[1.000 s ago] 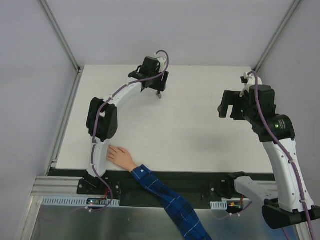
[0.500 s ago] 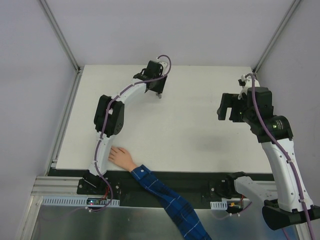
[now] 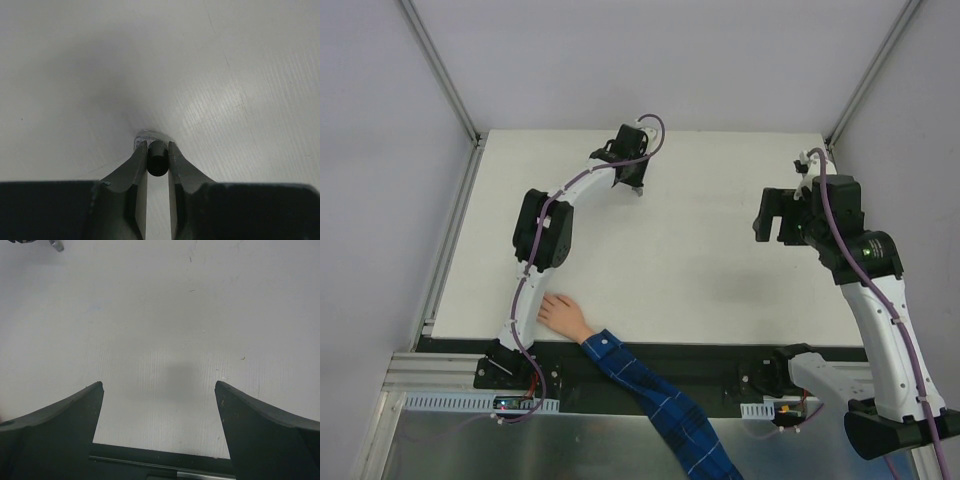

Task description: Paint the nails

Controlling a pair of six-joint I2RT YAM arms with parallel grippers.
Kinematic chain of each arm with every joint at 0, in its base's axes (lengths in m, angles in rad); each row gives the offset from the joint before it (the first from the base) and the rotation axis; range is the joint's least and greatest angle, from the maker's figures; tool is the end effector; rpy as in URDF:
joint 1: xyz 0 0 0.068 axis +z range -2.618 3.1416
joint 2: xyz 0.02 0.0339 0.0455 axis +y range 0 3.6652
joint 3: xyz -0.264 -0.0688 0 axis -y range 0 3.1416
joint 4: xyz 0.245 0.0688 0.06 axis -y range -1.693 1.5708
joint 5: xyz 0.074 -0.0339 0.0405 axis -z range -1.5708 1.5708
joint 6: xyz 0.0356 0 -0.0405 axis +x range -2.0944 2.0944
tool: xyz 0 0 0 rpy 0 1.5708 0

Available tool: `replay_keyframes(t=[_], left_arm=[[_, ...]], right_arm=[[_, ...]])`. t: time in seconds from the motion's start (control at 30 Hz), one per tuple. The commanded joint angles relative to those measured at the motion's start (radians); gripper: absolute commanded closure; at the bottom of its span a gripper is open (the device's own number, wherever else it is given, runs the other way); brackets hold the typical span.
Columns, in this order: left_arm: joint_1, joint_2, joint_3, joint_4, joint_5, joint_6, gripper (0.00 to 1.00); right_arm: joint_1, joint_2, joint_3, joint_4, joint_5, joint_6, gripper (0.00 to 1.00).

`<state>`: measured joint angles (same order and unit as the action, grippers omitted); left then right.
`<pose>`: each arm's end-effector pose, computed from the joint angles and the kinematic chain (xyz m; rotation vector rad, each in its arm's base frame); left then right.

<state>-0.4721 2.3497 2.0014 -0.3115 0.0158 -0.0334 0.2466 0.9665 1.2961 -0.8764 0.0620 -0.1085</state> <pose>0.4832 -0.2474 0.2070 0.4973 2.1909 -0.2924 0.1712 0.0408 0.4099 -0.3375 2.0894 0.0166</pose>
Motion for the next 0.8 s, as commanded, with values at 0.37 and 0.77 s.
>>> replay_keyframes(t=[0.37, 0.77], left_arm=[[-0.008, -0.505, -0.162, -0.202, 0.079, -0.219, 1.00], [-0.008, -1.012, -0.553, -0.434, 0.280, -0.701, 1.00]], right_arm=[[0.166, 0.009, -0.110, 0.212, -0.053, -0.077, 0.03], [0.657, 0.165, -0.231, 0.769, 0.034, -0.264, 0.01]])
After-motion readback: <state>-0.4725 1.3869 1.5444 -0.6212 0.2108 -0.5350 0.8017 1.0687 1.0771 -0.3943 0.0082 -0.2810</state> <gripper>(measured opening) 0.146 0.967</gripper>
